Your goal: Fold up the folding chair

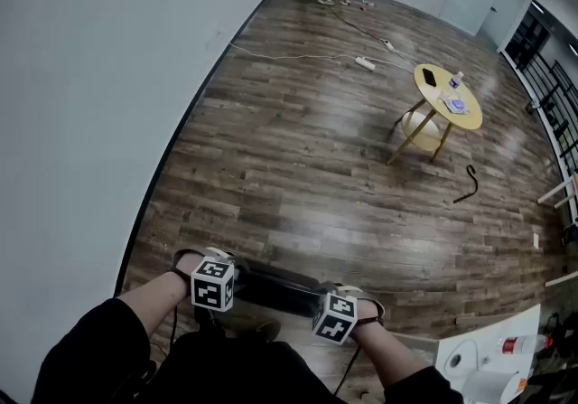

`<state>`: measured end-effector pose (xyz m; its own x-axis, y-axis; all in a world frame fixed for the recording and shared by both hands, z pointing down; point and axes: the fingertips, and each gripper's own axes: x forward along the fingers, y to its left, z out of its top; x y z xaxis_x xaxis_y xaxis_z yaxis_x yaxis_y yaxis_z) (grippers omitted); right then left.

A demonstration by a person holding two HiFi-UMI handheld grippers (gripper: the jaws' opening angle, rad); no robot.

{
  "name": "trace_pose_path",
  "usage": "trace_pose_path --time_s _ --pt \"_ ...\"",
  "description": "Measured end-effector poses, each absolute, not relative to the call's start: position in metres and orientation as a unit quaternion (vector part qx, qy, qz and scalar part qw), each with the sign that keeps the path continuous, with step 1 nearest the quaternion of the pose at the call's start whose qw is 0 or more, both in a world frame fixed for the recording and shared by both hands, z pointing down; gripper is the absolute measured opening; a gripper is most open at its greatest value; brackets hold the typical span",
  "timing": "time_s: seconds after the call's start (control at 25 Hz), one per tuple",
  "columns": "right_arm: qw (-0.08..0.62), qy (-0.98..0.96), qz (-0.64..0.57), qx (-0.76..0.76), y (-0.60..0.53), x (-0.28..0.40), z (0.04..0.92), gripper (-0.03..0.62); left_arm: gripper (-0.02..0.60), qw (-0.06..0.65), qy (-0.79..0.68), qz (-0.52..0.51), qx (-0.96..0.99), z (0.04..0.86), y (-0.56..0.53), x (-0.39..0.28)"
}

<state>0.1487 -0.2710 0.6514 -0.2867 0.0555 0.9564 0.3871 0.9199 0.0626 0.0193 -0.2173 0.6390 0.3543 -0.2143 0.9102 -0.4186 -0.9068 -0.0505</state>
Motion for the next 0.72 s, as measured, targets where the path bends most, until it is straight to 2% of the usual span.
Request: trace_pose_path --time_s 0.72 --pt "0.579 -0.78 -0.145 -0.189 -0.275 0.109 0.631 0.046 0.043 0.14 -0.195 0.505 0.829 0.619 -0.213 -0.015"
